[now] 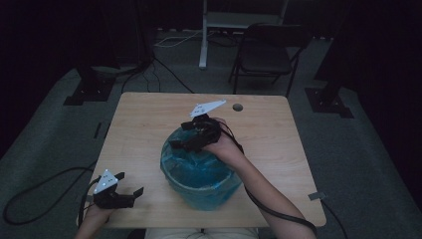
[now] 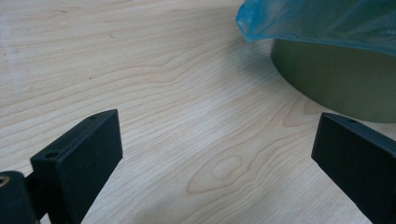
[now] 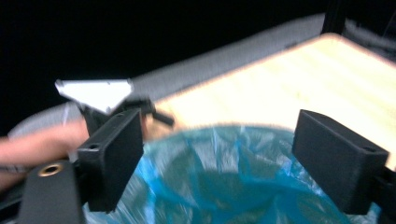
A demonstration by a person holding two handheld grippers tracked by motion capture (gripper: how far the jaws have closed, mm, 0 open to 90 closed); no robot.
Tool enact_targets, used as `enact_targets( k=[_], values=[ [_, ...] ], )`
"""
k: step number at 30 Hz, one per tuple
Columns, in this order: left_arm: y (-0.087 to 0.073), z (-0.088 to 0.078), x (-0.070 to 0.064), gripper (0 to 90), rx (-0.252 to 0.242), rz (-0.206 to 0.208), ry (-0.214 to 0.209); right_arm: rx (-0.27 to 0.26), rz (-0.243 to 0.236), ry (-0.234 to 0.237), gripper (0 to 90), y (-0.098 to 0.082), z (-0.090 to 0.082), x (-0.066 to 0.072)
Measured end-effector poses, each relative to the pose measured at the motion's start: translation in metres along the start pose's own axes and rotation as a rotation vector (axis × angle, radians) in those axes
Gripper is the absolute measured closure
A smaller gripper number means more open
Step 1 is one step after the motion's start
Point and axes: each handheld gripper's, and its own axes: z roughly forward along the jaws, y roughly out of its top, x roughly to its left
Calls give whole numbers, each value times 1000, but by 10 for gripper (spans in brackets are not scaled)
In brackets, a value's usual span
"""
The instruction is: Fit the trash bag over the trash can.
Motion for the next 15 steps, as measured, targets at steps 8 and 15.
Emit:
enact_targets(
  k=[8, 15],
  values=[
    [0, 0, -1, 24, -1, 10, 17, 271, 1, -68, 152, -11, 28, -7],
    [1, 0, -1, 24, -2, 15, 25, 341, -44, -72, 147, -14, 47, -6]
  ],
)
